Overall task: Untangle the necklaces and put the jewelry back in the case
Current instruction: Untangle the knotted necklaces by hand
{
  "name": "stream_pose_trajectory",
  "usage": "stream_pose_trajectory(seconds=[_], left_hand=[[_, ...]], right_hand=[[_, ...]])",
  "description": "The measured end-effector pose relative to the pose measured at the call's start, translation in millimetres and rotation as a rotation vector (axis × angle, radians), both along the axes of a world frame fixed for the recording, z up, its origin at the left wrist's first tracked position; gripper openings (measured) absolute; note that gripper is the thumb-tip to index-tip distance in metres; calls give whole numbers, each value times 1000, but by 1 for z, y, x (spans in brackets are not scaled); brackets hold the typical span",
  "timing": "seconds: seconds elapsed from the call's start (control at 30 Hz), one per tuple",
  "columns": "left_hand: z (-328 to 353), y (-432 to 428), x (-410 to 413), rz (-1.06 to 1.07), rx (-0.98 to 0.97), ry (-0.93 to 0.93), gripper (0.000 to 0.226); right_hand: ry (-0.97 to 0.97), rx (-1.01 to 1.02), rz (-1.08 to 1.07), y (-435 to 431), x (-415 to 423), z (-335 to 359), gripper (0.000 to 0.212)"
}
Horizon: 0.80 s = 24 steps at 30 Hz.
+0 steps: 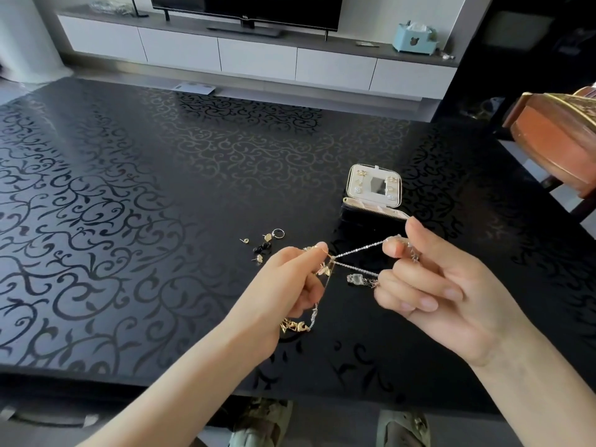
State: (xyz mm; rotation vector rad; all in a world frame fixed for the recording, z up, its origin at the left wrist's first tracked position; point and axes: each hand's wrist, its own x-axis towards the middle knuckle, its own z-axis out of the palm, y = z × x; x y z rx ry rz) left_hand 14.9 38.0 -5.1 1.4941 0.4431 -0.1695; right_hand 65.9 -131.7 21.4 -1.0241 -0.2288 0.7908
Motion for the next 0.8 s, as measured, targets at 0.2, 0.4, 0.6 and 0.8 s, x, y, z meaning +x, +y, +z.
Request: stream_pose_trajectory(seconds=[0.2, 0.4, 0.6, 0.8], left_hand=[[-2, 4, 1, -1, -28, 50, 27], [-9, 11, 1, -7, -66, 41, 31], [-12, 23, 2, 26, -155, 104, 37], [-15, 29, 2, 94, -106, 135, 20]], right_hand=[[37, 45, -54, -4, 1, 6, 27], [222, 324, 213, -11, 10, -6, 41], [173, 276, 197, -34, 16, -8, 50], [197, 263, 179, -42, 15, -11, 52]])
